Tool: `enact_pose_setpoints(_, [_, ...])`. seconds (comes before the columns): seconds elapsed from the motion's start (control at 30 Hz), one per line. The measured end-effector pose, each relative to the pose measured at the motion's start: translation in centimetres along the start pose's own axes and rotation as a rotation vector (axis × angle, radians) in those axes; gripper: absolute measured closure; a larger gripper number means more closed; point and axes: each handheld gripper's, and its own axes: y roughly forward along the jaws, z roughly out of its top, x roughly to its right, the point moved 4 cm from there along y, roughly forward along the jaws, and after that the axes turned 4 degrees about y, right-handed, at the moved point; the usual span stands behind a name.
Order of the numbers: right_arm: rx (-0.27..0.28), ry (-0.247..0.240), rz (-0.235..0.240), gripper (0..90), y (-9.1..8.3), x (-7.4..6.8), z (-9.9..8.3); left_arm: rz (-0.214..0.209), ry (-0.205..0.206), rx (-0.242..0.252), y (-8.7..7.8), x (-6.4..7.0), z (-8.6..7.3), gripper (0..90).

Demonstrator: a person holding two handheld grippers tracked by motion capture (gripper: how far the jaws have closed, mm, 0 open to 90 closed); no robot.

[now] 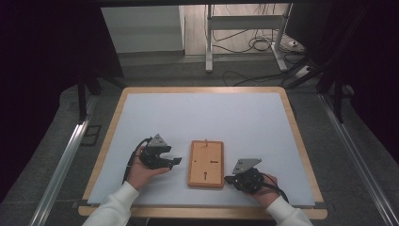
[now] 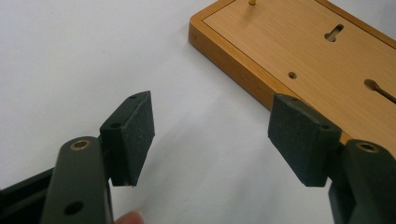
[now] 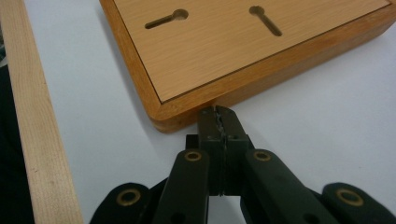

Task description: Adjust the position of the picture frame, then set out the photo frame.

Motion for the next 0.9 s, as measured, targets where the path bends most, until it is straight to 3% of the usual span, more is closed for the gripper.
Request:
enact_pose_setpoints(0.1, [0.033,0.018,-0.024,89.9,-0.6,0.6,0.0,0.002,-0.001,0.007,-0.1,-0.1,0.0,31.6])
enact_pose_setpoints(0.3, [0.116,0.106,-0.056,89.2,-2.5,2.4,-1.0,0.004,0.001,0.014,-0.2,-0.3,0.0,31.5])
enact_pose_setpoints(0.43, [0.153,0.156,-0.087,83.9,-3.5,3.4,-1.6,0.007,0.003,0.012,-0.2,-0.4,0.0,31.5])
enact_pose_setpoints(0.67, [0.207,0.233,-0.16,43.4,-4.5,4.0,-2.7,0.004,0.01,0.016,0.0,-0.3,0.0,31.5])
enact_pose_setpoints(0.8, [0.235,0.279,-0.158,37.7,-5.0,4.2,-3.0,0.006,0.022,0.013,0.0,-0.2,0.0,31.5])
enact_pose_setpoints(0.9, [0.229,0.28,-0.157,35.7,-4.9,4.2,-3.0,0.005,0.031,0.025,0.1,-0.1,0.1,31.5])
